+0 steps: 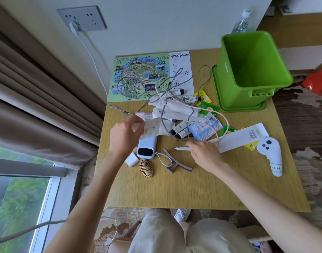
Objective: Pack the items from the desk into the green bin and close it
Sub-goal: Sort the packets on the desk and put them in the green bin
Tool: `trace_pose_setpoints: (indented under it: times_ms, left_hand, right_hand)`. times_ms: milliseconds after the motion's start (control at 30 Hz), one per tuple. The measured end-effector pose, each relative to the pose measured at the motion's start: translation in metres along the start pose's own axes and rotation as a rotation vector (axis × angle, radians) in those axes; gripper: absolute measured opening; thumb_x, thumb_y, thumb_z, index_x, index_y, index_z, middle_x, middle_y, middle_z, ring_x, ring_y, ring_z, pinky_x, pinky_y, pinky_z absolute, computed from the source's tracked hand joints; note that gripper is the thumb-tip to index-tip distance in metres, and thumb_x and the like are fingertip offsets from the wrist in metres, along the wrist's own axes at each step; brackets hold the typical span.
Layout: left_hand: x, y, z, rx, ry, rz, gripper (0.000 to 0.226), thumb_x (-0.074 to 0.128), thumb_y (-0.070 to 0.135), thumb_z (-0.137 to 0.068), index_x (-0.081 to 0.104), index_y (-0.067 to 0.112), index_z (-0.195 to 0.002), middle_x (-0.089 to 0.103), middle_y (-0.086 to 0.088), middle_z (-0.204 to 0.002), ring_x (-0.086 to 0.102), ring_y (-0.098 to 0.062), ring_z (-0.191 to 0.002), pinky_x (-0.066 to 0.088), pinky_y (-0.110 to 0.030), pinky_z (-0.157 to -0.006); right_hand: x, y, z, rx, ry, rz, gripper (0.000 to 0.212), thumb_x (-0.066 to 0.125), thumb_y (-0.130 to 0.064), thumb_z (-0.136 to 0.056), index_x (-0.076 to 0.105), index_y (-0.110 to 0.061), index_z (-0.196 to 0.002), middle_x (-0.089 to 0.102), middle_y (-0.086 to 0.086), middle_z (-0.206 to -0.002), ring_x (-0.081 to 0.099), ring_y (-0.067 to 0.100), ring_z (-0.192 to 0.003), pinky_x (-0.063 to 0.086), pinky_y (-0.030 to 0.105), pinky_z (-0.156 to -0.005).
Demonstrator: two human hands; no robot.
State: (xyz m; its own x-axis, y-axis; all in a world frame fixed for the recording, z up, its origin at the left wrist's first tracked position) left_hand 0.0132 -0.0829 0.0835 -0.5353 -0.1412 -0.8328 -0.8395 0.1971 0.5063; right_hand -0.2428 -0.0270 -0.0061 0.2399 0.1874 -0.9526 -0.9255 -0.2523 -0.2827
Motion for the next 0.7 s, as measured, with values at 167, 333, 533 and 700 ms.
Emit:
trace_pose_setpoints:
  times_ms: [167,333,533,700]
  left_hand:
    - [-0.034,-0.005,-0.022,-0.163,-0.06,0.269,0.006,0.073,0.023,-0.084,0.071,0.017,-0.083,0.071,0.005,-0.081,0.063,-0.012,-0.077,0.048,-0.029,-0.069]
    - [-0.047,0.02,-0.039,-0.025,-0.278,0.32,0.005,0.075,0.015,-0.082,0.072,0.017,-0.078,0.071,0.004,-0.079,0.06,-0.003,-0.073,0.044,-0.022,-0.07]
    - [-0.026,0.044,-0.047,-0.087,-0.446,0.505,0.017,0.076,0.013,-0.081,0.067,0.013,-0.095,0.073,-0.006,-0.082,0.063,-0.009,-0.071,0.047,-0.023,-0.069]
    - [-0.02,0.037,-0.057,-0.22,-0.374,0.73,0.028,0.073,0.028,-0.085,0.061,0.019,-0.109,0.07,-0.004,-0.091,0.065,-0.011,-0.078,0.052,-0.023,-0.068]
  right_hand:
    - [-0.041,0.01,0.006,0.219,-0.075,-0.557,0.019,0.066,-0.032,-0.088,0.058,-0.016,-0.082,0.057,-0.003,-0.066,0.056,0.016,-0.058,0.042,0.031,-0.052]
    - [-0.098,-0.013,-0.009,0.131,-0.176,-1.176,0.022,0.072,-0.031,-0.085,0.067,-0.021,-0.104,0.07,-0.007,-0.087,0.068,0.005,-0.078,0.05,0.017,-0.06]
    - [-0.121,-0.044,-0.036,0.053,-0.291,-1.228,0.009,0.074,-0.023,-0.085,0.066,-0.022,-0.089,0.064,-0.025,-0.073,0.06,-0.013,-0.073,0.041,0.005,-0.064]
    - [-0.111,-0.042,-0.048,0.099,-0.128,-1.268,0.007,0.072,-0.016,-0.086,0.066,-0.013,-0.084,0.064,-0.015,-0.07,0.062,-0.001,-0.069,0.044,0.014,-0.066]
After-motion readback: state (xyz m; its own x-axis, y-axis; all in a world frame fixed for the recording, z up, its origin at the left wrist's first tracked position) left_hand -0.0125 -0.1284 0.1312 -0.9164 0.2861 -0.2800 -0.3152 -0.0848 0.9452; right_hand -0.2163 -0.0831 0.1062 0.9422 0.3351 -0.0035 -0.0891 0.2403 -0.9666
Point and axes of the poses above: each hand's wrist, its own z-axis away from the middle knuckle, its own x-axis out of the palm, y = z × x, the point moved 2 cm from there along -z, towards the middle knuckle
